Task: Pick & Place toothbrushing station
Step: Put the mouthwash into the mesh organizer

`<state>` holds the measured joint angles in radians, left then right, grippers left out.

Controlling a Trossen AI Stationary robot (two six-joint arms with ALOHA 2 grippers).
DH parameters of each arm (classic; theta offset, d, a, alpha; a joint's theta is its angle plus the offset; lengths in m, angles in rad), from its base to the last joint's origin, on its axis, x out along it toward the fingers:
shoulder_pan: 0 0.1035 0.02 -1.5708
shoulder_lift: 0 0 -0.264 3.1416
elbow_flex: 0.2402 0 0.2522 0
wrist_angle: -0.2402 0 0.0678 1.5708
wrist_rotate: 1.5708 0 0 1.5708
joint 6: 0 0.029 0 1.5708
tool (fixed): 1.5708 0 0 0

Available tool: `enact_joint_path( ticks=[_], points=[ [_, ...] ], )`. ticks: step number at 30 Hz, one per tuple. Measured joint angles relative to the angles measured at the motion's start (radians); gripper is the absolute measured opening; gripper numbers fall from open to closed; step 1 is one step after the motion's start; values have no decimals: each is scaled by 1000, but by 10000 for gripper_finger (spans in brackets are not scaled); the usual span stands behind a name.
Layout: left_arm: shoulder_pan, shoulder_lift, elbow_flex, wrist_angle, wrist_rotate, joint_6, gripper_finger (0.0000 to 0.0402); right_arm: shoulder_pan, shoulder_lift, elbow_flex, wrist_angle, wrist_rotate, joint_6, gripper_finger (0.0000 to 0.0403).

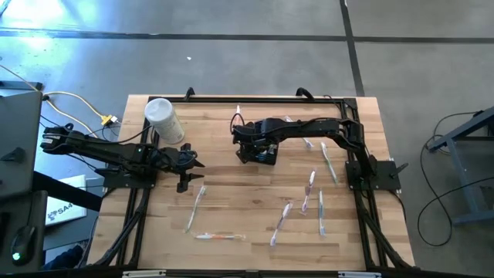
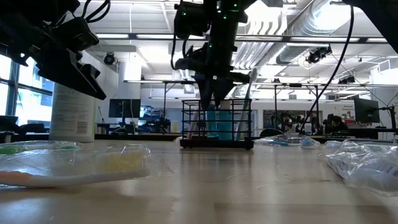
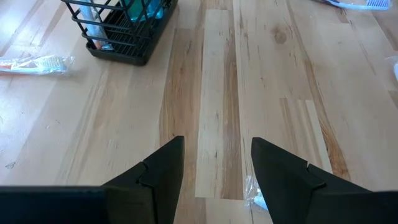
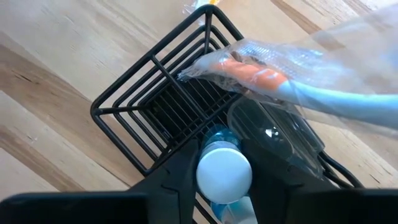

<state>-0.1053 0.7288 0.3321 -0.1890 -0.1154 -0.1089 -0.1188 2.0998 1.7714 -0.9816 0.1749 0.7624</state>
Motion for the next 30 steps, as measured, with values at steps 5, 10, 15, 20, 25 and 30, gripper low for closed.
enact_joint_path(
  ticks=[5, 10, 15, 20, 25, 30],
  points=[
    [0, 0, 0, 0, 0, 0, 187, 0, 0, 0, -1, -1, 0, 123],
    [0, 0, 0, 0, 0, 0, 187, 0, 0, 0, -1, -2, -1, 117],
    [0, 0, 0, 0, 0, 0, 187, 1, 0, 0, 0, 0, -5, 113],
    [0, 0, 0, 0, 0, 0, 187, 1, 0, 0, -1, 2, -7, 118],
    [0, 0, 0, 0, 0, 0, 187, 1, -7, 0, -1, 2, -7, 118],
    [0, 0, 0, 0, 0, 0, 187, 2, -27, -1, 0, -3, -8, 118]
  ],
)
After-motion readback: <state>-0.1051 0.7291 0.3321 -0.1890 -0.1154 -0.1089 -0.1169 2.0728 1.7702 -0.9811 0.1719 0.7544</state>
